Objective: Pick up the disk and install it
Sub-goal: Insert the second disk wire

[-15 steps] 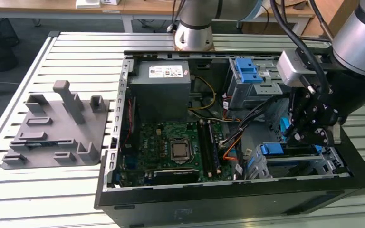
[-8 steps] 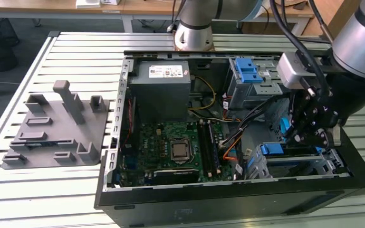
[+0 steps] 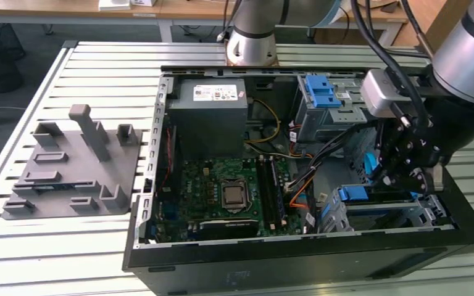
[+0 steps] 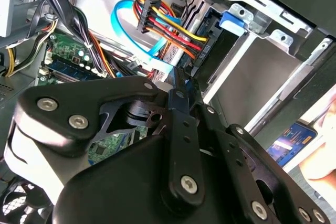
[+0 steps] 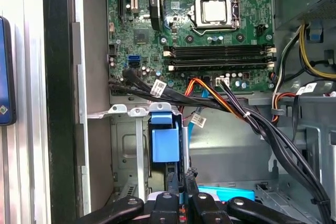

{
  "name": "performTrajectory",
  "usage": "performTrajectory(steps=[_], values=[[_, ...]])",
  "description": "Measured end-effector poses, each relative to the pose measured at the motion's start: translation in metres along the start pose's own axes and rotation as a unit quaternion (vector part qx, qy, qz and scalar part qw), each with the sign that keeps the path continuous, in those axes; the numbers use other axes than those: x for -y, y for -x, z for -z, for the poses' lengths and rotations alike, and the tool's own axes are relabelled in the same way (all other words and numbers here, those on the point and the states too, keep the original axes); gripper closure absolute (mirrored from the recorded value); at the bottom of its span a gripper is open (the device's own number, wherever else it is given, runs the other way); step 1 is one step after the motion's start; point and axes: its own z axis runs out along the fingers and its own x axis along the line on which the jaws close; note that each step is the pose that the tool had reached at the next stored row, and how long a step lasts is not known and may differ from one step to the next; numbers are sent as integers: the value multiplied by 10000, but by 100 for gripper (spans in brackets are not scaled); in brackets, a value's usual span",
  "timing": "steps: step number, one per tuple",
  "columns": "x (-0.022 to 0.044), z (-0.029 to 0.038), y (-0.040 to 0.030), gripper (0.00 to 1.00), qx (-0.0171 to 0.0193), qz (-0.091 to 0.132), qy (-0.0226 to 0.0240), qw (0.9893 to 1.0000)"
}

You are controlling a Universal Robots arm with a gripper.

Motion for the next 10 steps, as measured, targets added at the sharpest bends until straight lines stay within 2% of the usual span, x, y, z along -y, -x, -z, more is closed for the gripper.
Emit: performTrajectory(steps=[10], values=[[27, -9, -12, 83, -1, 0, 2, 10000]])
